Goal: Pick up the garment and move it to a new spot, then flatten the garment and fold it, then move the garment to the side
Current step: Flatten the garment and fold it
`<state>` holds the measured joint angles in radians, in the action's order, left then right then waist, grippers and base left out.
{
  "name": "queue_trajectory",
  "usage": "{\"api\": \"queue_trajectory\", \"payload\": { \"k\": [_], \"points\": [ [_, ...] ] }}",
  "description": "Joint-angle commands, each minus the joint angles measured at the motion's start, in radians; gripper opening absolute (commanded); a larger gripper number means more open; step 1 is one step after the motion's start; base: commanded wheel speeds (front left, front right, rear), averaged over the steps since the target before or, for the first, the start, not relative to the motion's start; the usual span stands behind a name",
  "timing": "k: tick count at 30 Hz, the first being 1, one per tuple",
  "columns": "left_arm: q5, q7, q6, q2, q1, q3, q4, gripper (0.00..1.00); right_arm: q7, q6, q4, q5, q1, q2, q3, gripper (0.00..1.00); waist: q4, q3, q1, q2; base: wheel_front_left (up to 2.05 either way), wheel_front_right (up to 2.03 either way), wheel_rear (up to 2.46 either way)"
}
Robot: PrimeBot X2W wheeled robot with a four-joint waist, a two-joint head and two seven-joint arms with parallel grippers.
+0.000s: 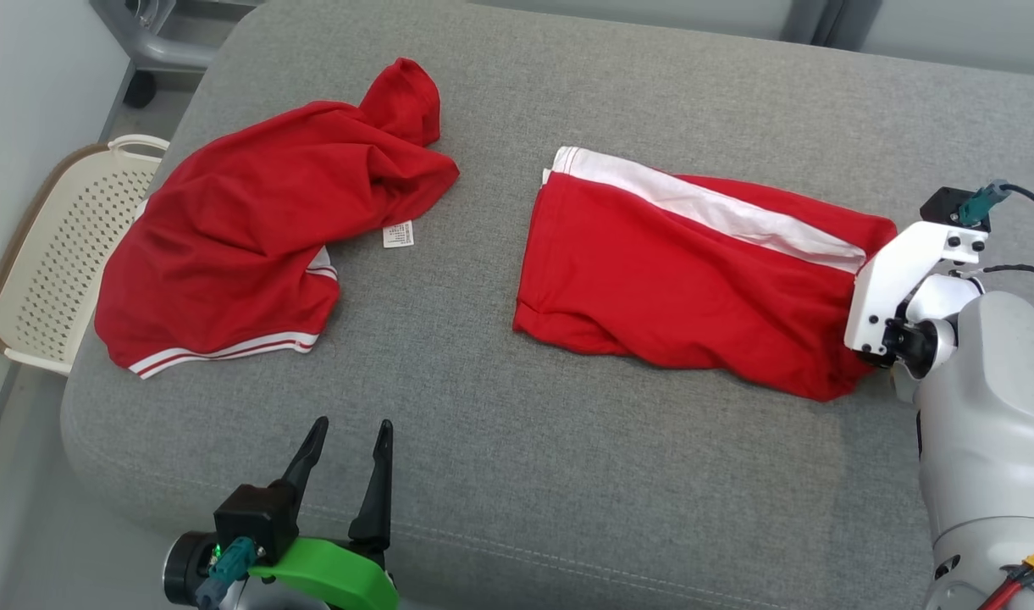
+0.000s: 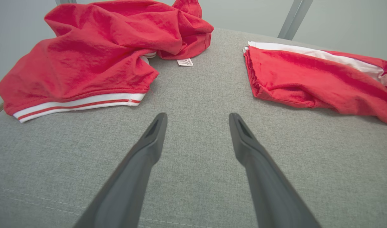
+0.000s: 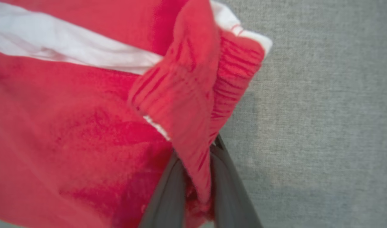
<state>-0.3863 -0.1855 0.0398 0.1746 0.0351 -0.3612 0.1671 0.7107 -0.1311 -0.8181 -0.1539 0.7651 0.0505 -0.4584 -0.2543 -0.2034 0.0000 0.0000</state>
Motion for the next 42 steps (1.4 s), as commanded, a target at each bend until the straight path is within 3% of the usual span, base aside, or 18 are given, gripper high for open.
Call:
{"api": "queue_trajectory", "payload": {
  "k": [1,10,22,30,37,42],
  "points": [
    [-0.008,0.000,0.002,0.004,-0.003,-0.001,0.001,1.00,-0.002,0.001,-0.001,-0.032,-0.020,0.002,-0.019,0.00,0.009,0.011,0.0000,0.0000,0.00,0.00,0.00],
    [-0.013,0.005,0.006,0.013,-0.014,-0.006,-0.002,1.00,0.037,0.001,0.056,-0.138,-0.038,0.006,-0.062,0.00,0.033,0.036,0.0000,0.0000,0.00,0.00,0.00],
    [-0.020,0.008,0.015,0.024,-0.025,-0.007,-0.016,1.00,0.243,0.001,0.180,-0.189,-0.053,0.089,-0.082,0.00,0.041,0.054,0.0000,0.0000,0.00,0.00,0.00],
    [-0.026,0.007,0.015,0.022,-0.011,-0.015,-0.015,1.00,0.336,0.001,0.214,-0.028,0.021,0.025,-0.003,0.00,0.030,0.046,0.0000,0.0000,0.00,0.00,0.00],
    [-0.027,0.001,0.014,0.017,-0.002,-0.022,-0.004,1.00,0.321,0.001,0.215,0.115,0.040,0.003,0.081,0.00,0.001,0.052,0.0000,0.0000,0.00,0.00,0.00],
    [-0.030,-0.003,0.009,0.014,0.002,-0.032,0.005,1.00,0.278,0.001,0.152,0.179,0.060,0.001,0.136,0.00,-0.026,0.053,0.0000,0.0000,0.00,0.00,0.00]
  ]
}}
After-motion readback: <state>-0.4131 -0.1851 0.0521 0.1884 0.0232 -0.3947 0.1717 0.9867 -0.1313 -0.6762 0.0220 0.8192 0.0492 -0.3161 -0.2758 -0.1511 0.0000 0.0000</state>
